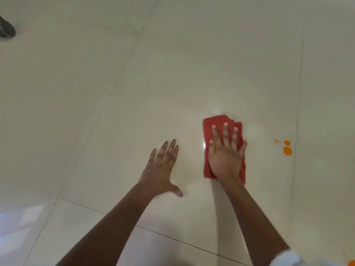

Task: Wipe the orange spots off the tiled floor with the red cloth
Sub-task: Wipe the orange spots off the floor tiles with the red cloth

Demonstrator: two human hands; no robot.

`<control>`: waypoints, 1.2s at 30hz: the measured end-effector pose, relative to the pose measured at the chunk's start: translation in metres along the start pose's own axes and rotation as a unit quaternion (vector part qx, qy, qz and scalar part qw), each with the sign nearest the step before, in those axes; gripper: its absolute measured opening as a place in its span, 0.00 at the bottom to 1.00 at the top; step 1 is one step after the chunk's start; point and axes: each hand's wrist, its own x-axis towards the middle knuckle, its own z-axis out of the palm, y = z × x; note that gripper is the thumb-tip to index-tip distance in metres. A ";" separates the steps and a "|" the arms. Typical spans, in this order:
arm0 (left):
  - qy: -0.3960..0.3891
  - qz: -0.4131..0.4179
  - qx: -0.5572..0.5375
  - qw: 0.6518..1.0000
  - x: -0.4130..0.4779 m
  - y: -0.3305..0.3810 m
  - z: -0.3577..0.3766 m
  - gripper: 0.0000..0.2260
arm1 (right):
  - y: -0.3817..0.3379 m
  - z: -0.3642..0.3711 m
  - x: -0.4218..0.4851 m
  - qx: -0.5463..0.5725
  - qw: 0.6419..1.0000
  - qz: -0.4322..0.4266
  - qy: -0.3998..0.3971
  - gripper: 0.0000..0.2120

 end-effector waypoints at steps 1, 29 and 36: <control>-0.007 -0.003 0.001 1.000 0.000 0.001 0.001 0.60 | 0.000 0.006 -0.023 0.011 0.999 0.042 0.024 0.26; 0.001 -0.079 -0.047 0.996 -0.043 -0.024 0.011 0.58 | -0.067 0.020 -0.093 0.039 0.993 -0.112 -0.014 0.26; -0.003 -0.079 -0.044 0.996 -0.050 -0.029 0.014 0.57 | -0.037 0.004 0.015 0.016 0.998 -0.060 -0.019 0.25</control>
